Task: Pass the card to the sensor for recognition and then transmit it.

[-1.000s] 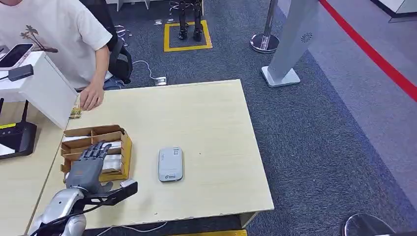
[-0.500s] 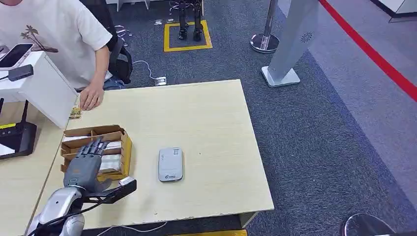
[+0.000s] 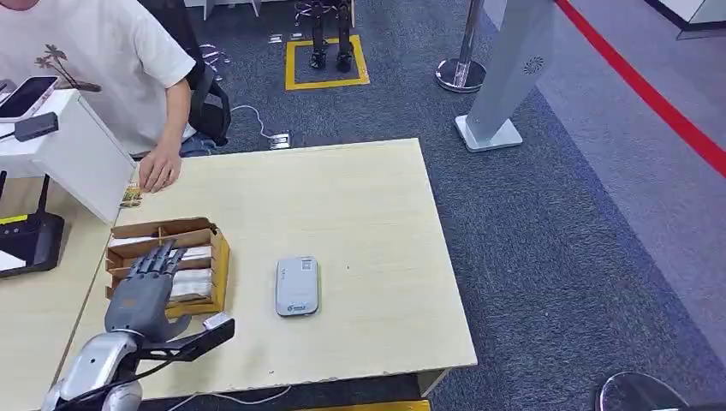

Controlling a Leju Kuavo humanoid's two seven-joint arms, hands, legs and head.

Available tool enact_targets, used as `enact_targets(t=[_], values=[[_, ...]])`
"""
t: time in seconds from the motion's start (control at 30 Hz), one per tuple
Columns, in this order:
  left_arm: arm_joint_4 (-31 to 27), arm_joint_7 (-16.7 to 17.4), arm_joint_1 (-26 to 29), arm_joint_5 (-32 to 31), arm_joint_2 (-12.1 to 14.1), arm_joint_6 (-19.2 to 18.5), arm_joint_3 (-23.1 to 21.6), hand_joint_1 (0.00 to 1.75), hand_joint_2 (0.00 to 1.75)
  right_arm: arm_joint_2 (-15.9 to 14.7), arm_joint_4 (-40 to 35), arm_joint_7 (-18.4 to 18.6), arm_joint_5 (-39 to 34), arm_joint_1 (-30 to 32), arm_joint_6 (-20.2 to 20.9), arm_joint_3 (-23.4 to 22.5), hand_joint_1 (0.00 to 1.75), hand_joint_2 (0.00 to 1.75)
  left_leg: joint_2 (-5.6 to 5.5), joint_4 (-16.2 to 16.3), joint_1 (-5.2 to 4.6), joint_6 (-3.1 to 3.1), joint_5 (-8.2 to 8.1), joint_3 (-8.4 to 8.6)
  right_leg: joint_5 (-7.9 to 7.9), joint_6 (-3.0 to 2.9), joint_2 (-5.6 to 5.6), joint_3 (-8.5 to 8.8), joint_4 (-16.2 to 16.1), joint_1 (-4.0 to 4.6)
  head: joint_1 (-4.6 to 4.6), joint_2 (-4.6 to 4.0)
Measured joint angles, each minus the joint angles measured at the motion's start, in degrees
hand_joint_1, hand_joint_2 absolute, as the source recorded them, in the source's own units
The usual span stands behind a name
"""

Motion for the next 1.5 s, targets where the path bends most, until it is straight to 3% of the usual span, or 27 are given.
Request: enact_targets(t=[0.57, 1.5], values=[[-4.0, 0.4, 4.7, 0.1, 0.2, 0.1, 0.0, 0.0, 1.75, 0.0, -0.2, 0.0, -0.9, 0.0, 0.0, 0.0, 0.0, 0.0, 0.0, 0.0, 0.0, 0.0, 0.0, 0.0, 0.0, 0.0, 0.0, 0.0, 0.0, 0.0, 0.0, 0.0], [-4.4, 1.3, 4.9, -1.1, 0.2, 0.0, 0.0, 0.0, 1.75, 0.0, -0.3, 0.5, -1.2, 0.0, 0.0, 0.0, 0.0, 0.0, 0.0, 0.0, 0.0, 0.0, 0.0, 0.0, 0.0, 0.0, 0.0, 0.0, 0.0, 0.0, 0.0, 0.0]])
